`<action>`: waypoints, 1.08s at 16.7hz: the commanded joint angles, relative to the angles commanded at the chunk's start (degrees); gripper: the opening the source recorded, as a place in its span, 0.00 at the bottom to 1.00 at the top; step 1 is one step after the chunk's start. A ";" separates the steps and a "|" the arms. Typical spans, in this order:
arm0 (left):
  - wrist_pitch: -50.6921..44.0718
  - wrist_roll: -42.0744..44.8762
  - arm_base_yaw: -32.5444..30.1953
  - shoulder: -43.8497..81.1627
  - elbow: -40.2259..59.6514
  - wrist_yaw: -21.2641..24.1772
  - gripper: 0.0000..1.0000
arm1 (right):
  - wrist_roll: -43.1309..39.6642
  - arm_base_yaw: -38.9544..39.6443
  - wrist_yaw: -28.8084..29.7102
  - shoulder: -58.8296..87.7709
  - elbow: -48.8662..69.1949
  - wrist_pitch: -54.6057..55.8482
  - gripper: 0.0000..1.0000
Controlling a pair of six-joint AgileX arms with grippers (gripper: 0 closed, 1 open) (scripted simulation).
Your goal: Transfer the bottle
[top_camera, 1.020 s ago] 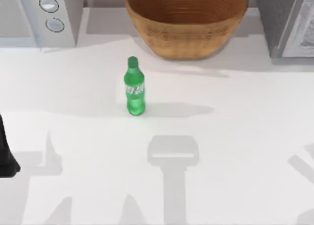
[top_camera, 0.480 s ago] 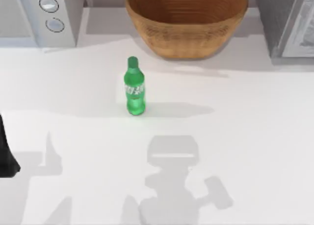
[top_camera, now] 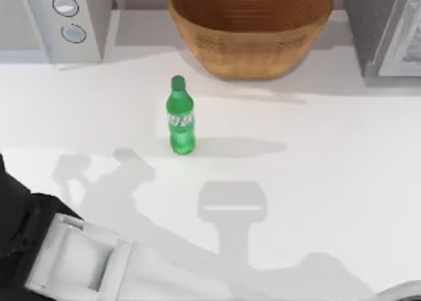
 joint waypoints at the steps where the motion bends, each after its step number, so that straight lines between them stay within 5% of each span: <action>1: 0.00 0.00 0.00 0.00 0.00 0.00 1.00 | -4.63 -3.56 -0.09 0.91 6.77 -1.50 1.00; 9: 0.00 0.00 0.00 0.00 0.00 0.00 1.00 | -34.85 -26.59 0.08 6.03 53.66 -11.04 1.00; 18: 0.00 0.00 0.00 0.00 0.00 0.00 1.00 | -51.10 -38.17 2.72 8.30 86.44 -15.89 1.00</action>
